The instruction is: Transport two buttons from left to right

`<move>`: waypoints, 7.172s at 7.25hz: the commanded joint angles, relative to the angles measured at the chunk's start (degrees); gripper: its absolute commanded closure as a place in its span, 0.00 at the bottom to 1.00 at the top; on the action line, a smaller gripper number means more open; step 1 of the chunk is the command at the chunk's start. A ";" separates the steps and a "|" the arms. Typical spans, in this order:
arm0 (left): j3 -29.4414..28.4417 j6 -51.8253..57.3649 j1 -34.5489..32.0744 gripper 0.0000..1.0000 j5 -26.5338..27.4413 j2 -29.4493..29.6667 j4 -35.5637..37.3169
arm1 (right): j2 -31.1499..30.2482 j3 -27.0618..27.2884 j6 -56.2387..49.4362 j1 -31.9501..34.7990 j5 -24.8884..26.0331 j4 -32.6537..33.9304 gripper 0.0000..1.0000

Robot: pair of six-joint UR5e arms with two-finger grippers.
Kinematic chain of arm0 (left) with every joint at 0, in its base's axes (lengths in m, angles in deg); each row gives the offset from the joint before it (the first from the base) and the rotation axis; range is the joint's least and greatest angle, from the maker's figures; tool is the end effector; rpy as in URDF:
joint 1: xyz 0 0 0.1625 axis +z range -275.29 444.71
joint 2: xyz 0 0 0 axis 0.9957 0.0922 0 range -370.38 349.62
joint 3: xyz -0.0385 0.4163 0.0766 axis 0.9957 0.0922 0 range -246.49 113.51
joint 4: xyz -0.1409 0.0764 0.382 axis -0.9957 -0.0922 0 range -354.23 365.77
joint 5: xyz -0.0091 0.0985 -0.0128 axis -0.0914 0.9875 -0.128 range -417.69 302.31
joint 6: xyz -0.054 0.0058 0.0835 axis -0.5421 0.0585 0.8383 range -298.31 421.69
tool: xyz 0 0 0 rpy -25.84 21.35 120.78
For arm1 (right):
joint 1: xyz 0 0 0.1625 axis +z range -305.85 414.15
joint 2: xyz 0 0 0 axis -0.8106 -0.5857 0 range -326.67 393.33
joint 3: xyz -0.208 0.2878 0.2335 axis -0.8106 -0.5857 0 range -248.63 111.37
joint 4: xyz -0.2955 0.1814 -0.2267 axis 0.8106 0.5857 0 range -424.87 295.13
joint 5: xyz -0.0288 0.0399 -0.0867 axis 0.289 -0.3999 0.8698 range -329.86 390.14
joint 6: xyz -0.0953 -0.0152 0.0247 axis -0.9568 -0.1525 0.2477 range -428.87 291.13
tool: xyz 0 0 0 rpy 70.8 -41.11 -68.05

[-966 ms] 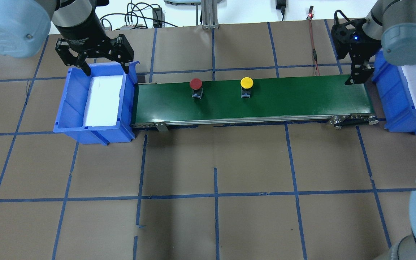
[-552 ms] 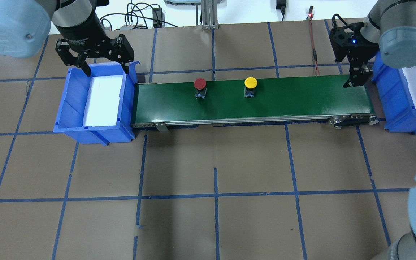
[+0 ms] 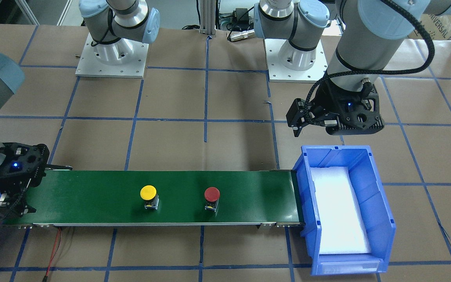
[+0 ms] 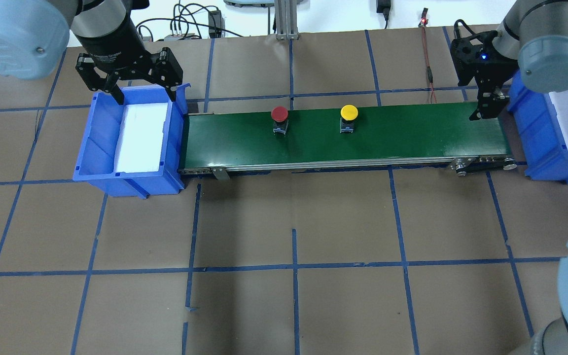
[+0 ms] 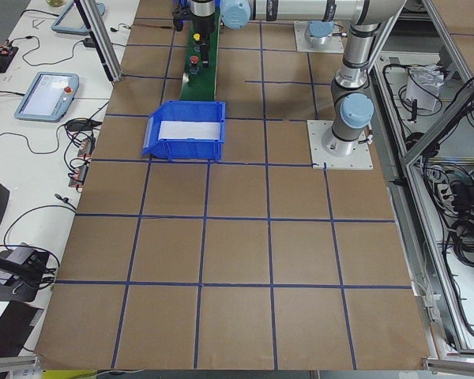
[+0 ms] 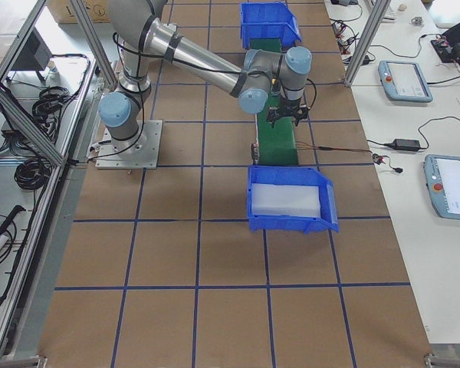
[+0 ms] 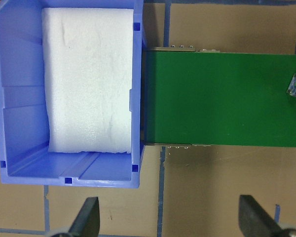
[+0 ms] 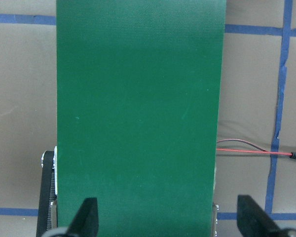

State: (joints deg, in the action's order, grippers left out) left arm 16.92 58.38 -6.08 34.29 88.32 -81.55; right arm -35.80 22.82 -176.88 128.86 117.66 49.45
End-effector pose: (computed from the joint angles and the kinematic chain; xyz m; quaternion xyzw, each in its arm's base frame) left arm -0.1374 -0.5551 0.4696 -0.0221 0.9996 -0.0055 0.0172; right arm -0.0301 -0.6318 0.3146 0.7237 -0.6896 0.0273 0.0051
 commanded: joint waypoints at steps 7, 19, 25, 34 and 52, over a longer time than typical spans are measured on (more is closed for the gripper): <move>0.00 -0.03 0.00 0.00 0.04 0.00 -0.30 | 0.39 0.13 -0.02 0.00 0.11 0.11 0.01; 0.00 -0.03 0.00 0.00 -0.05 0.09 -0.22 | 1.00 -0.31 -0.28 -0.09 0.02 0.11 0.01; 0.09 -0.03 0.00 0.00 0.04 0.00 -0.57 | 1.27 0.04 -0.02 -0.18 0.02 0.11 0.01; 0.00 -0.03 0.00 0.00 0.04 0.09 -0.30 | 1.36 0.13 -0.19 -0.18 0.02 0.29 0.01; 0.00 0.06 0.09 0.00 0.04 0.09 -0.31 | 1.89 0.13 -0.10 -0.18 0.02 0.38 0.01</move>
State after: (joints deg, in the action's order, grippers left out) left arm 16.92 58.44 -5.99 34.33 88.40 -81.82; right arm -33.93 22.95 -176.98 128.68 117.68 49.83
